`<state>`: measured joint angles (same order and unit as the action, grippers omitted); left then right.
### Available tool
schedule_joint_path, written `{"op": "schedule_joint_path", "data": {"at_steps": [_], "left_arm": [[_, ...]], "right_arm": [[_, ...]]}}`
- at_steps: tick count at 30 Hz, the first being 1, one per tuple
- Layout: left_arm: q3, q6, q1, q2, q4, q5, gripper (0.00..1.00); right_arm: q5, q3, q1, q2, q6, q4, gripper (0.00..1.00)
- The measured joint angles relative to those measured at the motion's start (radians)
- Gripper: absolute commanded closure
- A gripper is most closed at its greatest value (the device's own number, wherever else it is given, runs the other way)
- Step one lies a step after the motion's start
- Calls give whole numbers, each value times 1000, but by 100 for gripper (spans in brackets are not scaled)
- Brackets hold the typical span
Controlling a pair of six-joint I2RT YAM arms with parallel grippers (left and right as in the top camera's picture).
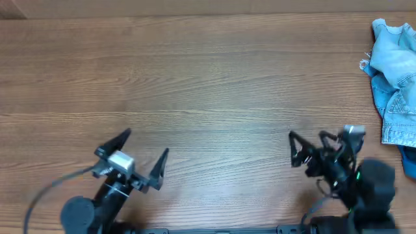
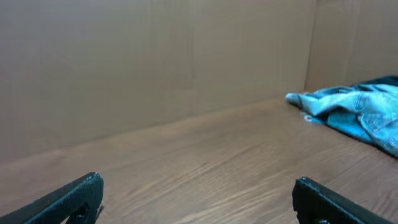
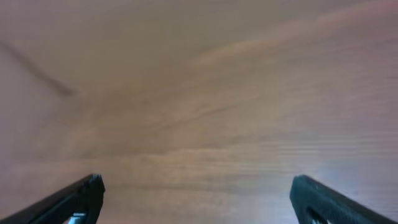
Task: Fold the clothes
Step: 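Raise the left gripper to a hover and reach the right gripper into the denim shorts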
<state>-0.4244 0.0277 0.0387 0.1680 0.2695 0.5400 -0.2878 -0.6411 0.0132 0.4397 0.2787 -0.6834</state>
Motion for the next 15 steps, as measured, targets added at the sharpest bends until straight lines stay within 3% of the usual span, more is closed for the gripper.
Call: {"op": "schedule_joint_path", "data": {"at_steps": [6,11,15], "left_arm": [[-384,-8,0,368,225,-15,0],[-687,-13,0,666,433,-13,0],[-844,-16,0,830,548,-8,0]], "right_arm": [[59,-386,0,404,-37,-177,0],[51,-507,-14,584,-13,-261,0],[67,-526,-156,684,95,-291,0]]}}
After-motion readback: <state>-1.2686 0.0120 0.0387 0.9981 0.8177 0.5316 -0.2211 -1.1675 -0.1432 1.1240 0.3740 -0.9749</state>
